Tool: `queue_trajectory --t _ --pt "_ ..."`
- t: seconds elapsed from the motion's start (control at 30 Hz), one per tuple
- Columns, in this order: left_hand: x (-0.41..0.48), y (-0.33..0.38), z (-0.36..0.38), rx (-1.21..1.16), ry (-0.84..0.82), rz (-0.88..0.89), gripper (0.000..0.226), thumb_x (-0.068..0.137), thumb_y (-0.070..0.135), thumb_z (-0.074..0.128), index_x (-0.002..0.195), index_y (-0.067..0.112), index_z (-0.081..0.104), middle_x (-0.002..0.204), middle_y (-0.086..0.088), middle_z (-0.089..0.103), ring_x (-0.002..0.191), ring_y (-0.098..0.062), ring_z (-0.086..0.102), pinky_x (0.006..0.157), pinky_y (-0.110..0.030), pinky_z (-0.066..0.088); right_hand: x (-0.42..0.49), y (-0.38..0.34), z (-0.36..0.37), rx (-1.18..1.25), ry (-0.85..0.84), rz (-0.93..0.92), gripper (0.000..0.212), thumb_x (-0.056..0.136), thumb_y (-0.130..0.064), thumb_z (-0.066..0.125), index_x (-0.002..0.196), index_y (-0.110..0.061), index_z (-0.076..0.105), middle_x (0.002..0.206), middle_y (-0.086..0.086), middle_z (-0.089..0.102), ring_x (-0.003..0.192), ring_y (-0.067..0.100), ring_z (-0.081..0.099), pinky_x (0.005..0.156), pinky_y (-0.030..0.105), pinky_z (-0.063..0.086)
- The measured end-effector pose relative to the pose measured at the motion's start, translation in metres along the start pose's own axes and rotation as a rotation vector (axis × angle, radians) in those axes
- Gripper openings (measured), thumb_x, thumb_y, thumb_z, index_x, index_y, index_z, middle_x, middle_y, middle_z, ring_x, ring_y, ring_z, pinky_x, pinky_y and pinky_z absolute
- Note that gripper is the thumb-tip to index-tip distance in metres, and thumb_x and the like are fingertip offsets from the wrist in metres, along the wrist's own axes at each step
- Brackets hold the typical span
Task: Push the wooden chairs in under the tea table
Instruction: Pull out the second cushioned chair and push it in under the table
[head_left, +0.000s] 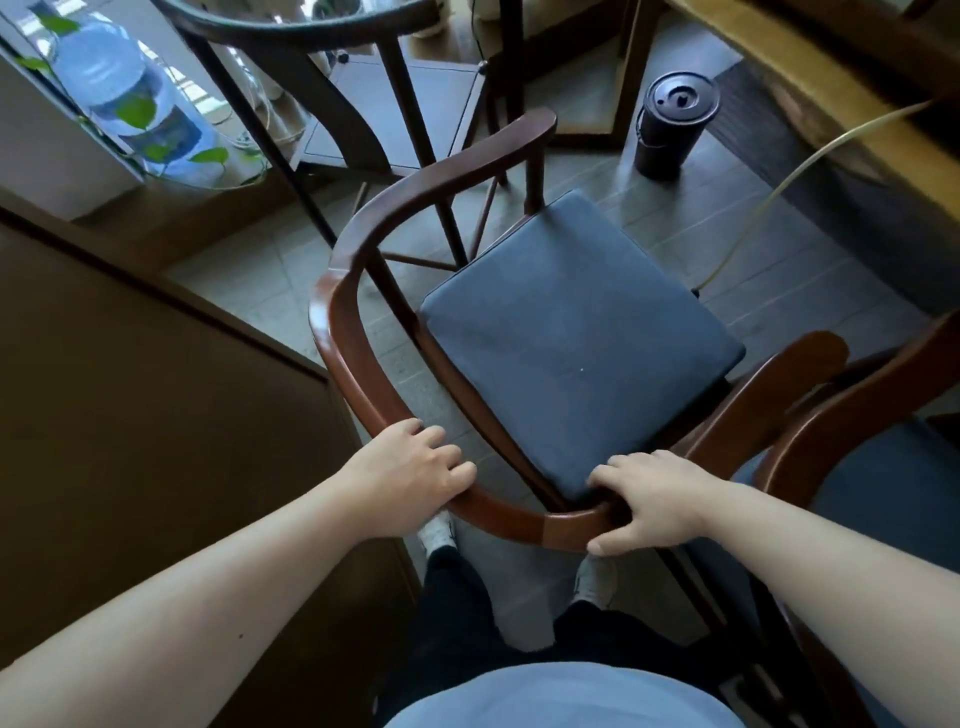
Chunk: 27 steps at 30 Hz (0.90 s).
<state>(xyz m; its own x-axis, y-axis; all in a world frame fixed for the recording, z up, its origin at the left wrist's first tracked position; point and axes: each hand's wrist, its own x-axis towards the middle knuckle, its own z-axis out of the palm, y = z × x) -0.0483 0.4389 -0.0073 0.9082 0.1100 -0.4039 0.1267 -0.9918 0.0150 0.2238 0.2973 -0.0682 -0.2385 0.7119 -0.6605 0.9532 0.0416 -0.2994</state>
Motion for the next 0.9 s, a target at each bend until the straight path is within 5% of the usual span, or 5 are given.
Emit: queue_trajectory --t 0.33,0.6,0.9 --pt "-0.026 -0.138 0.012 0.005 0.124 0.143 0.044 0.08 0.048 0.059 0.114 0.021 0.06 0.108 0.001 0.066 0.103 -0.024 0.058 0.096 -0.044 0.042 0.034 -0.157 -0.042 0.48 0.45 0.075 0.062 0.08 -0.063 0.058 0.13 -0.028 0.049 0.126 -0.009 0.054 0.114 0.013 0.05 0.096 0.031 0.043" --pt "-0.018 -0.19 0.005 -0.019 0.072 0.168 0.04 0.075 0.053 0.065 0.107 0.028 0.066 0.106 0.008 0.068 0.103 -0.019 0.061 0.098 -0.04 0.041 0.046 -0.182 -0.024 0.636 0.539 0.237 0.057 0.081 -0.03 0.057 0.136 -0.025 0.043 0.133 -0.008 0.049 0.121 0.015 0.046 0.102 0.031 0.038" --pt "-0.009 -0.203 0.009 -0.044 0.052 0.32 0.035 0.075 0.051 0.068 0.1 0.027 0.067 0.092 0.009 0.07 0.083 -0.016 0.066 0.079 -0.037 0.054 0.07 -0.193 -0.025 0.593 0.507 0.294 0.051 0.081 -0.023 0.056 0.13 -0.025 0.045 0.127 -0.003 0.056 0.112 0.023 0.055 0.094 0.043 0.047"
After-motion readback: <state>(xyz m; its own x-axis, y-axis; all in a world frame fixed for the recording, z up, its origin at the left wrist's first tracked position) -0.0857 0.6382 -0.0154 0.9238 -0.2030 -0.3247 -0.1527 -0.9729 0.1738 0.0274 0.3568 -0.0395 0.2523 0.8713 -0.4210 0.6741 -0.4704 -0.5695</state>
